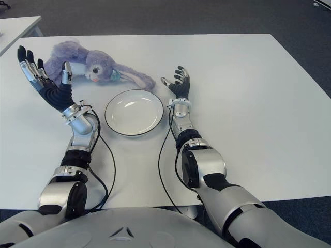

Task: Put the doll into the plate.

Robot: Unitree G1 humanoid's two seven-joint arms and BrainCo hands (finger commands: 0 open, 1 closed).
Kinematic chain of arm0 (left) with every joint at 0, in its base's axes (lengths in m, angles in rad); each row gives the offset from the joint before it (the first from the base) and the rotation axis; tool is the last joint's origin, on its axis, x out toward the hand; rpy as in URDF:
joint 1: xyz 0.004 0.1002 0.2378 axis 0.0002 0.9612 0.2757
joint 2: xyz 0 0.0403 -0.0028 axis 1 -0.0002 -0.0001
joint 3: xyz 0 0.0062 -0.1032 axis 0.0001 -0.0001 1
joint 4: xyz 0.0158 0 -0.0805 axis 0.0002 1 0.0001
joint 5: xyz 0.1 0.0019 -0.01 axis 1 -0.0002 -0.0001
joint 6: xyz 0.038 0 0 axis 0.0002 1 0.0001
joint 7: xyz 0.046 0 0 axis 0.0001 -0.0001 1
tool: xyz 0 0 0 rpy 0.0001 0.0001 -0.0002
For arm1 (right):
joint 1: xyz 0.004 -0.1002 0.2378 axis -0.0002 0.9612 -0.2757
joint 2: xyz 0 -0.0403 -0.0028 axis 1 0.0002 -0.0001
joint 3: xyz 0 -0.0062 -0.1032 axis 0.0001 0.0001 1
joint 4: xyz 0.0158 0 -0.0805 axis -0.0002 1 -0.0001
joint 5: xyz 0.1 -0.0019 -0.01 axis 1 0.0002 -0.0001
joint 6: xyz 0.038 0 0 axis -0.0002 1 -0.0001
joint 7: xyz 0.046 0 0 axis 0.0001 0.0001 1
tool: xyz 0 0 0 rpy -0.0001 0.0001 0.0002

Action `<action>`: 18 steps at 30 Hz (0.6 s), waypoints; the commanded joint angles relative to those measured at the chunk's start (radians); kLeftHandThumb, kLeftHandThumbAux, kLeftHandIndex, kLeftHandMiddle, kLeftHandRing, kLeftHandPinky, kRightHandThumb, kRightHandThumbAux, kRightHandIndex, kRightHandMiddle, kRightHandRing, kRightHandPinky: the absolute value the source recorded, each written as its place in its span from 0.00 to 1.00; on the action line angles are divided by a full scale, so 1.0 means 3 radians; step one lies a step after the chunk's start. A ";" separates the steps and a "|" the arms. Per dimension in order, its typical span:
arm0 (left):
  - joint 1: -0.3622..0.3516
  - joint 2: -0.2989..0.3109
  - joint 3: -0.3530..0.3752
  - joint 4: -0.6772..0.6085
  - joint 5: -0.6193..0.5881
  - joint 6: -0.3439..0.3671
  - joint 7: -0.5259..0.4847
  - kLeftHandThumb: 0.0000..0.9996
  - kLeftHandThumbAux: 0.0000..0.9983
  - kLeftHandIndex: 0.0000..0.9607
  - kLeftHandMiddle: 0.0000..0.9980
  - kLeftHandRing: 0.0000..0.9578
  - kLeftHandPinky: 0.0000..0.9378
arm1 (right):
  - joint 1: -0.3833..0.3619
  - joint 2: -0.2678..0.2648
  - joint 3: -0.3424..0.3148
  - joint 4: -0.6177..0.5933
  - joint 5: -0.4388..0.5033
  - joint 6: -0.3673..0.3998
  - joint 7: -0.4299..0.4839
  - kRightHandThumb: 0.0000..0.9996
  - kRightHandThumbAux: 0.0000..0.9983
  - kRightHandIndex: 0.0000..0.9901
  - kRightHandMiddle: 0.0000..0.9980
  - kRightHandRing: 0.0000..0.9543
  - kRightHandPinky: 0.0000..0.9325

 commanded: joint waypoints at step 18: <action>0.1007 0.0683 -0.0113 0.0353 0.0296 0.1006 -0.0335 0.11 0.65 0.00 0.00 0.00 0.00 | 0.0697 0.0254 -0.0103 0.0509 0.0148 0.0476 0.0016 0.21 0.92 0.16 0.22 0.23 0.25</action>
